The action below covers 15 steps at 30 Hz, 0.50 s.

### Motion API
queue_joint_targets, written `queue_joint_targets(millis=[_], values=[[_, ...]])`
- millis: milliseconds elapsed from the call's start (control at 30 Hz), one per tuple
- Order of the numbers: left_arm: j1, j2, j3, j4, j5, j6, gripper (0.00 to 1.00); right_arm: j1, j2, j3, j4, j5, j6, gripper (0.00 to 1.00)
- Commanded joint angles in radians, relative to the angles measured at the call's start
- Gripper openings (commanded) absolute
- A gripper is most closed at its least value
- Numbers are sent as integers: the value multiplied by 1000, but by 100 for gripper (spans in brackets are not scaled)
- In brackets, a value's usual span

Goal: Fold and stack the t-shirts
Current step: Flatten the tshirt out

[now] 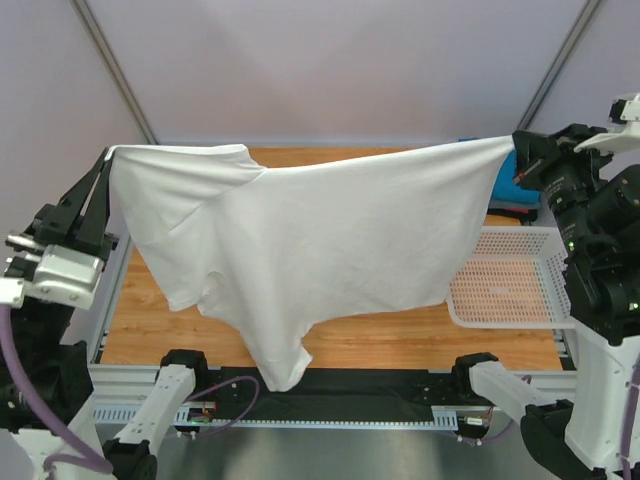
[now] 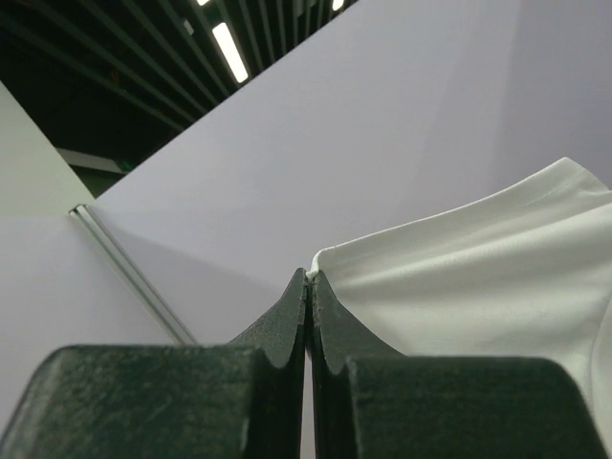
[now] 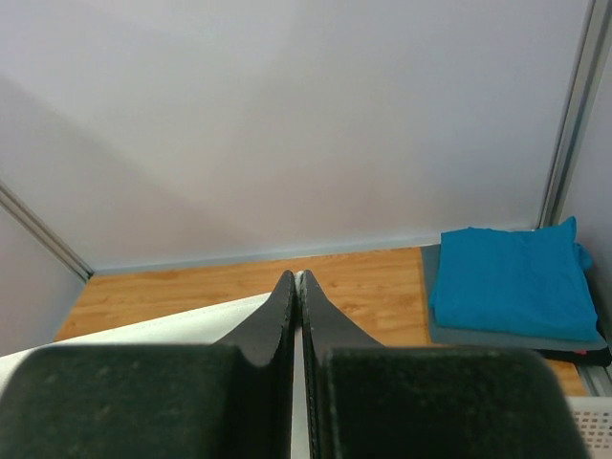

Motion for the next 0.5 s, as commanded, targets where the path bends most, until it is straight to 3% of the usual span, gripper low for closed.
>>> queue_joint_targets(millis=[0,233,467], values=[[6,91,-4,-40,-37,83,0,2,64,-21,-27,81,-33,0],[6,163,-200,-23,-57,148,0,4,131,-248,131,87,23,0],[6,321,-432,139,-91,173,0,2,300,-408,268,87,99,0]])
